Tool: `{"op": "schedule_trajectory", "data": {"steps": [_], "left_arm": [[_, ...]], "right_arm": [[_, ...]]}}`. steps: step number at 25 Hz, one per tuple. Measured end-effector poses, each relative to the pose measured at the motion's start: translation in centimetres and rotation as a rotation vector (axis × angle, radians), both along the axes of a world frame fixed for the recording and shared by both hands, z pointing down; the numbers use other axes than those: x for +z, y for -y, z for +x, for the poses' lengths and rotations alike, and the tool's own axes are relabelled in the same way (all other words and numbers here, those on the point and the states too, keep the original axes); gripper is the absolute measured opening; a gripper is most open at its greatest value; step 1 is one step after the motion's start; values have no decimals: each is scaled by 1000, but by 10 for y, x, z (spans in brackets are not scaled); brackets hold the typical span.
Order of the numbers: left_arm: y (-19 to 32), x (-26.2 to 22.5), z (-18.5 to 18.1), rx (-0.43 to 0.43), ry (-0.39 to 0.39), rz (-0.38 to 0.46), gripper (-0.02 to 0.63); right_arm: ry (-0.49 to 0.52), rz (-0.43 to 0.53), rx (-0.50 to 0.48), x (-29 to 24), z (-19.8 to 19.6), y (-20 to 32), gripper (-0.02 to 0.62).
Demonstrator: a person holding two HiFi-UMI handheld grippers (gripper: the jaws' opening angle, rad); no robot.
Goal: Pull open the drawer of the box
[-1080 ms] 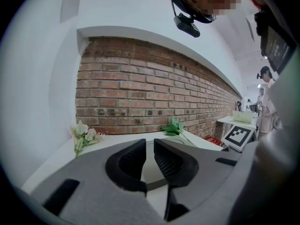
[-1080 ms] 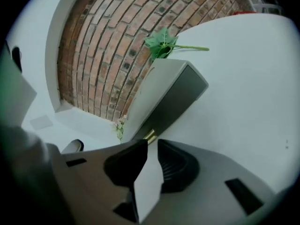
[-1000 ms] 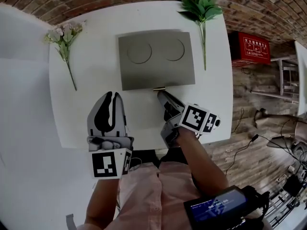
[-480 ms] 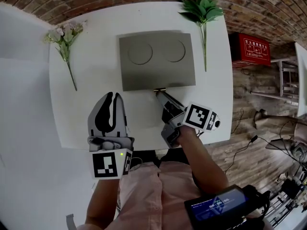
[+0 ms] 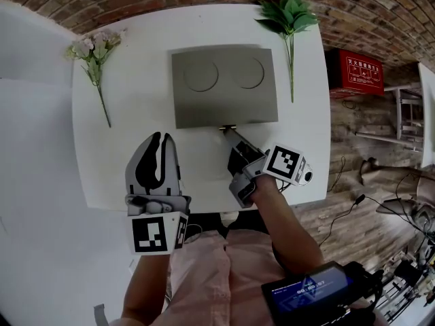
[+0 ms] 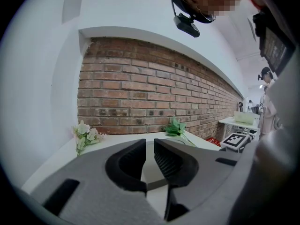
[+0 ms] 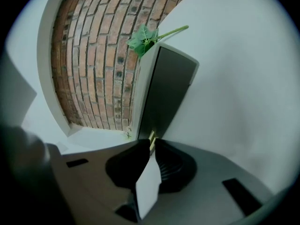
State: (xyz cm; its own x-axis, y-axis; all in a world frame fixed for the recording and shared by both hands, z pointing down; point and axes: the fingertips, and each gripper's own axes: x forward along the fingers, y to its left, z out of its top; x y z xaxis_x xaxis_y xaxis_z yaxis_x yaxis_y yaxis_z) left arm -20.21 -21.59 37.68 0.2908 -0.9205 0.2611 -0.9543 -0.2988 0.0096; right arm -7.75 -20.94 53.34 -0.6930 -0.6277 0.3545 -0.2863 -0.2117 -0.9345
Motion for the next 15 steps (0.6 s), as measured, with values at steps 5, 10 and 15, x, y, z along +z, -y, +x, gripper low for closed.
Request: {"op": "schedule_trajectory", "data": {"steps": [5, 10, 15], "left_arm": [[-2, 0, 2, 1, 3, 0, 49], [-5, -1, 3, 0, 4, 3, 49], [-7, -3, 4, 5, 3, 8, 49]], "right_arm": [[14, 6, 9, 0, 0, 1, 35], [11, -13, 14, 2, 1, -4, 34], [18, -14, 17, 1, -1, -10, 34]]}}
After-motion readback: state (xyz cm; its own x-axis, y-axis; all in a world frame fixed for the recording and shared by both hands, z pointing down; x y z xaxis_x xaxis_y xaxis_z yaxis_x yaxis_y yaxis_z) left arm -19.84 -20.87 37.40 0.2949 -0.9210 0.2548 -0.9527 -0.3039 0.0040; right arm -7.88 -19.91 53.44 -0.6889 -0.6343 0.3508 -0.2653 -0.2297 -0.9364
